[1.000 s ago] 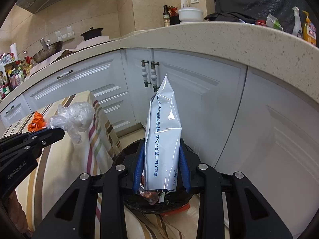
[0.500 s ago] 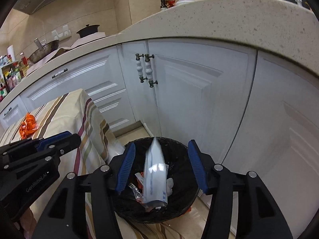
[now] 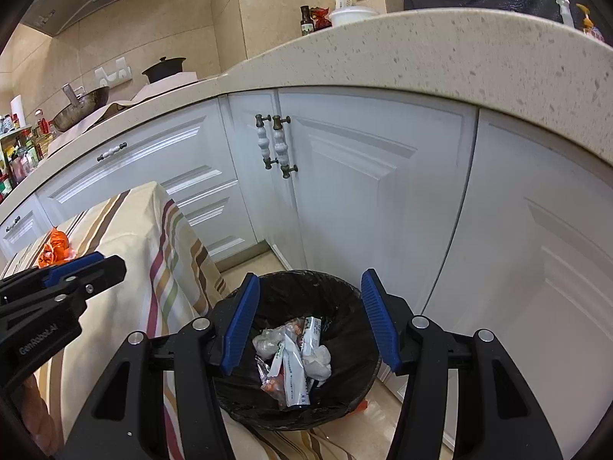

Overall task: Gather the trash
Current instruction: 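Move both open grippers back over the orange bags on the table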

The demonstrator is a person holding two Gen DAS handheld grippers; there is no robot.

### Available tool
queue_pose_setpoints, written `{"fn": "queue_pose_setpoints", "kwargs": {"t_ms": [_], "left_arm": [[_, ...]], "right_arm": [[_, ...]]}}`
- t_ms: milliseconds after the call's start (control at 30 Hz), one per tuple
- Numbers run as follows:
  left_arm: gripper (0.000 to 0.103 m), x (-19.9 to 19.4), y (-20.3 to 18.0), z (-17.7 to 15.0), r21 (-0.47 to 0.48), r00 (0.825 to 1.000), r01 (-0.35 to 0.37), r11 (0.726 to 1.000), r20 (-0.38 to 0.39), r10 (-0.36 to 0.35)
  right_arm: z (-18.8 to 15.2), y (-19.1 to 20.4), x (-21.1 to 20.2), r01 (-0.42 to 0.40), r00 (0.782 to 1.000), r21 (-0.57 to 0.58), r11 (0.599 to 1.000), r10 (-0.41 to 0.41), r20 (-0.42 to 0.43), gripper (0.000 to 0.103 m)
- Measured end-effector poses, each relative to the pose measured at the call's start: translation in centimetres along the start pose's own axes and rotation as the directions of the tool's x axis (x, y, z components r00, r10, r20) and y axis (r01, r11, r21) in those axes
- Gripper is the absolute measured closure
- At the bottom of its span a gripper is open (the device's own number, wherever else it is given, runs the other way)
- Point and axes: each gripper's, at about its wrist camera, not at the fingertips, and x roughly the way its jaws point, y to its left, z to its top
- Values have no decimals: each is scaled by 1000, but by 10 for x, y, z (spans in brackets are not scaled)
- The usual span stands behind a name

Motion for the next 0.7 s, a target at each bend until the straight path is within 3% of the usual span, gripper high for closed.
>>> {"fn": "queue_pose_setpoints", "kwargs": {"t_ms": [400, 700], "left_arm": [[63, -43, 65, -8, -81, 995, -91, 993, 41, 94], [62, -74, 140, -24, -180, 973, -217, 959, 40, 228]], "right_arm": [[12, 53, -11, -59, 998, -67, 996, 61, 34, 47], [19, 117, -11, -152, 987, -151, 977, 158, 30, 45]]}}
